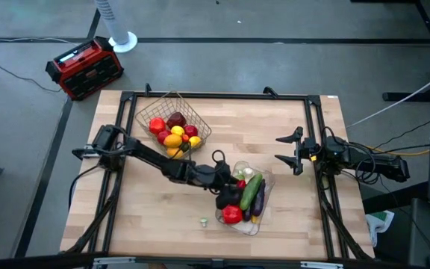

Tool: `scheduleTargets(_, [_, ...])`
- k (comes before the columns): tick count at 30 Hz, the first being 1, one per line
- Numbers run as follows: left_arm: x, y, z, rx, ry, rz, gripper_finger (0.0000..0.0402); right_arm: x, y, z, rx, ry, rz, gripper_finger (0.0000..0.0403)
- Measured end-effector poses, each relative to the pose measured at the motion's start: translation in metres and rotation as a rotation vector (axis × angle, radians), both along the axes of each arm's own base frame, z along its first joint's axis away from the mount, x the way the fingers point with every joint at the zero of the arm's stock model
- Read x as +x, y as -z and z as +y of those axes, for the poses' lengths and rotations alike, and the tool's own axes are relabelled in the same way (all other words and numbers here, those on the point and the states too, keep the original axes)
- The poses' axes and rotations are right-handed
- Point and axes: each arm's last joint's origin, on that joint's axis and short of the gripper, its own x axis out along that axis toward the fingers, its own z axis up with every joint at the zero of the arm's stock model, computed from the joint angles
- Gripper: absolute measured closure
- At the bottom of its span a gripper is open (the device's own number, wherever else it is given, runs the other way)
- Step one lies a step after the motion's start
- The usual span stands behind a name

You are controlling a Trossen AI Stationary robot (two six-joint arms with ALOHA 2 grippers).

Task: Sort produce into baskets
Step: Put the red chili pepper into the transparent bin, then put the green mushroom into the transparent bin

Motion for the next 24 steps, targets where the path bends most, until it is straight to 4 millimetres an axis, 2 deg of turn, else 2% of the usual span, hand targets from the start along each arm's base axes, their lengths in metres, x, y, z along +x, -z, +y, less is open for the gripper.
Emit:
scheduleTargets(7, [0.002,0.0,0.004,0.042,0.098,-0.006,0.0165,0.0,0.0,0.0,0.0,0.0,0.0,0.0086])
scheduleTargets(11, [0.002,-0.001,0.006,0.008,0.158,-0.007,0.0133,0.0,0.0,0.0,0.0,0.0,0.0,0.0086])
scheduleTargets(17, [-0.005,-0.026,0.009,-0.097,0.297,-0.035,0.0128,0.0,0.0,0.0,0.0,0.0,0.0,0.0086])
scheduleTargets(24, [-0.03,-0.045,-0.003,-0.051,0.373,0.105,0.0131,0.0,0.0,0.0,0.0,0.0,0.0,0.0086])
